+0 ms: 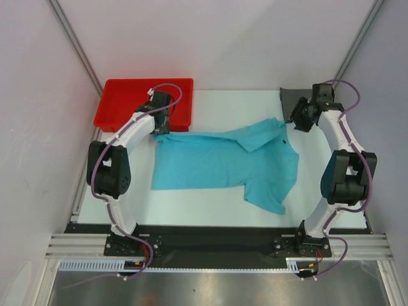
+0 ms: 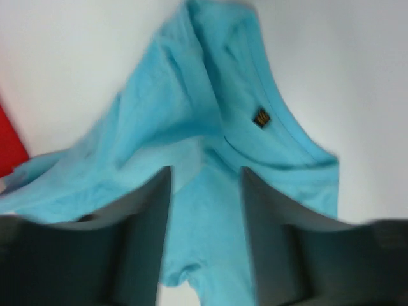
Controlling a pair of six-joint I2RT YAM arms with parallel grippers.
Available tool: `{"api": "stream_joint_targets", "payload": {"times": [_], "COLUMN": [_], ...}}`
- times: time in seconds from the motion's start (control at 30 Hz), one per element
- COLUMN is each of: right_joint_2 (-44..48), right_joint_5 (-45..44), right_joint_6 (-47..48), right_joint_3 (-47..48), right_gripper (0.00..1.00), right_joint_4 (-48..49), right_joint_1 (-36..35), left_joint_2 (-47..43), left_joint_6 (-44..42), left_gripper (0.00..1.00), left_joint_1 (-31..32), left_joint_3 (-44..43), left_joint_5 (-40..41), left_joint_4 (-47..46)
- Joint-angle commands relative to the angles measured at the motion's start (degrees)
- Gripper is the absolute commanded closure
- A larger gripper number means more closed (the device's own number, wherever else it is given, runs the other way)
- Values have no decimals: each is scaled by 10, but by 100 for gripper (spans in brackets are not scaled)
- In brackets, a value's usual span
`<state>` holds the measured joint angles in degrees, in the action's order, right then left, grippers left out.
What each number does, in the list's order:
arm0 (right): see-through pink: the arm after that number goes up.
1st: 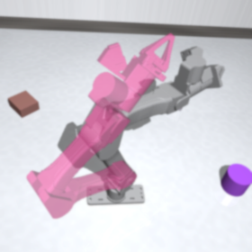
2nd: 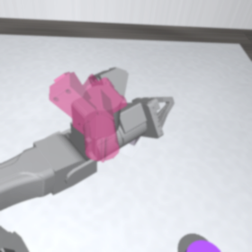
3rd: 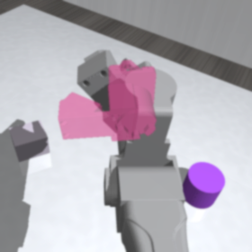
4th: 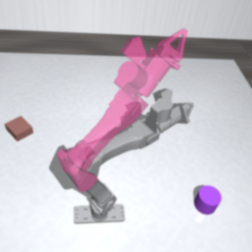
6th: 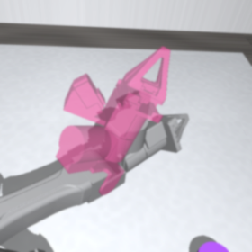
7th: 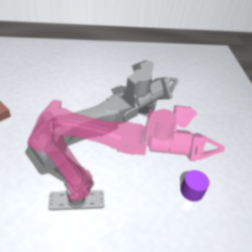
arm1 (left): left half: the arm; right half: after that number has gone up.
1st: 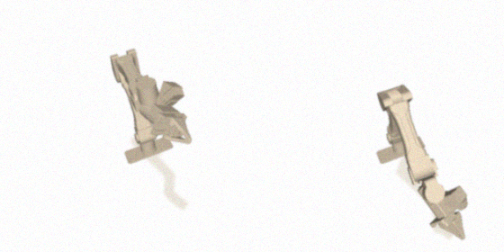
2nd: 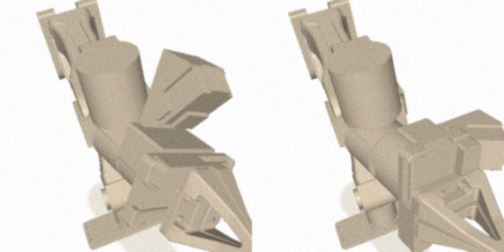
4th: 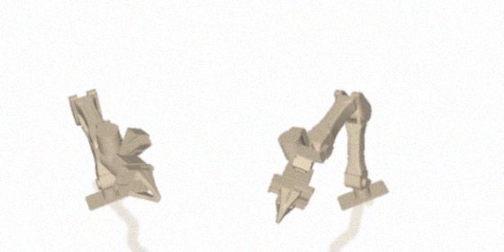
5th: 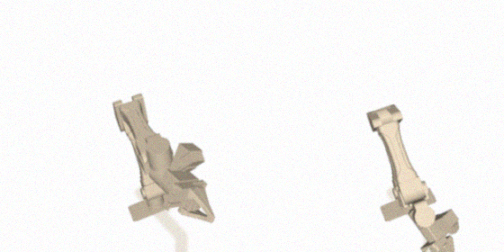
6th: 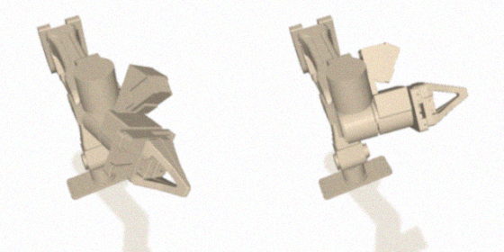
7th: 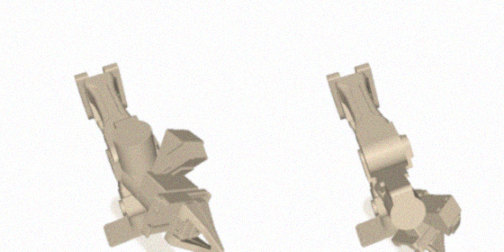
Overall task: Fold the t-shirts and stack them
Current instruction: Flatten the tshirt out
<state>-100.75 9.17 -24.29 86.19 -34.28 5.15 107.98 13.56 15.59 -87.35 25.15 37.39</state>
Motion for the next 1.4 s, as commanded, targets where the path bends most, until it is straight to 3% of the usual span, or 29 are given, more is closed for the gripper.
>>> {"api": "stream_joint_targets", "payload": {"times": [0.0, 0.07, 0.17, 0.27, 0.3, 0.47, 0.57, 0.7, 0.83, 1.13, 1.37], "right_joint_2": [-7, 25, 113, 192, 208, 278, 293, 305, 323, 334, 340], "right_joint_5": [-39, -44, -38, 24, 38, 74, 78, 78, 70, 71, 64], "right_joint_6": [24, 21, 14, -10, -21, -58, -58, -66, -66, -65, -65], "right_joint_3": [33, -7, -106, -201, -224, -344, -355, -361, -371, -369, -375], "right_gripper": [39, 33, 23, 27, 35, 56, 57, 62, 62, 62, 62], "right_joint_4": [-134, -182, -199, -210, -214, -224, -230, -247, -252, -247, -249], "right_joint_1": [-17, -21, -21, -26, -27, -29, -31, -41, -44, -44, -44], "left_joint_2": [-23, -65, -140, -209, -222, -285, -291, -276, -286, -231, -201], "left_joint_6": [41, 71, 102, 139, 151, 233, 257, 285, 322, 328, 319], "left_gripper": [30, 12, 5, 12, 17, 41, 44, 58, 55, 53, 61], "left_joint_1": [-5, -6, -6, -8, -11, -72, -94, -97, -97, -103, -111], "left_joint_3": [-21, 13, 82, 158, 176, 316, 363, 384, 430, 424, 424], "left_joint_5": [37, 28, -25, -94, -108, -247, -274, -268, -269, -223, -218], "left_joint_4": [81, 98, 98, 94, 95, 53, 30, 49, 37, 36, 6]}}
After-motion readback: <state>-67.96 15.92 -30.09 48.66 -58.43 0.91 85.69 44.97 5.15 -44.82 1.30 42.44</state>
